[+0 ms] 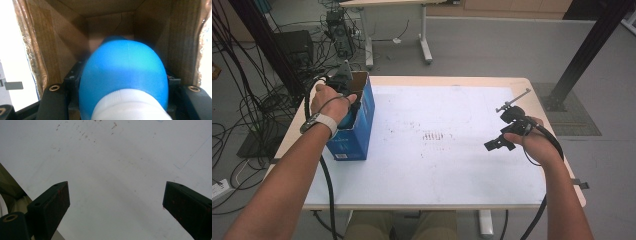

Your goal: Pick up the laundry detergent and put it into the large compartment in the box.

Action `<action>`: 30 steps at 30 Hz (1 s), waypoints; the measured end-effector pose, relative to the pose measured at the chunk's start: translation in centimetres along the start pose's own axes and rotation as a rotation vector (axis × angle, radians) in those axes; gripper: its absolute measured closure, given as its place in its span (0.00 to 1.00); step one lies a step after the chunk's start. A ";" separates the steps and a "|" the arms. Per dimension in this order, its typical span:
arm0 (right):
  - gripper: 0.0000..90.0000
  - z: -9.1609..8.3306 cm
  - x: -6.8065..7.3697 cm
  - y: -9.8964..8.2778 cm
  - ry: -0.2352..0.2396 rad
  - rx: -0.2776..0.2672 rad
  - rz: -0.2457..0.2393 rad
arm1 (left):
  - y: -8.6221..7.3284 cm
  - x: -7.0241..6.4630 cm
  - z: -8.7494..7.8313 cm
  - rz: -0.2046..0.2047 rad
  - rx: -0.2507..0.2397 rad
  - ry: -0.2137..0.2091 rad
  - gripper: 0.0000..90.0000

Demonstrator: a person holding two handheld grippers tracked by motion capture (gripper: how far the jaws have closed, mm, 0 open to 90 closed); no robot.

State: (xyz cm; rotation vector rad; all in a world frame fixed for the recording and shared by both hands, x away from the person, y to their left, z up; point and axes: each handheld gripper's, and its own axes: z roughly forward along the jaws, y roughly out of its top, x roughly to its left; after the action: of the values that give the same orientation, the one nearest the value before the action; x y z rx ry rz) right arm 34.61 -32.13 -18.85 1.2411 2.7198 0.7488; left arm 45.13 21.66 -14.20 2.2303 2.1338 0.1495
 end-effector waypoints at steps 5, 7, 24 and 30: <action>0.08 0.0 0.0 0.0 0.000 -0.001 -0.002 | 0.0 -0.1 0.0 0.003 0.000 0.001 0.42; 0.08 -0.1 0.0 -0.1 -0.002 0.001 0.002 | 0.0 -0.1 0.0 0.001 0.000 0.002 0.42; 0.08 -0.4 0.2 0.2 -0.005 0.002 -0.003 | 0.1 -0.2 0.0 0.004 0.004 0.005 0.42; 0.08 -0.4 0.3 0.3 -0.005 0.001 0.000 | 0.1 -0.1 0.1 0.008 0.002 0.001 0.42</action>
State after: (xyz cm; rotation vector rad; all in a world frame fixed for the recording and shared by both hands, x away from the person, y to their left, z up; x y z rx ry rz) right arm 34.53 -31.95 -18.31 1.2407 2.7166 0.7437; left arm 45.20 21.59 -14.26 2.2397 2.1269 0.1487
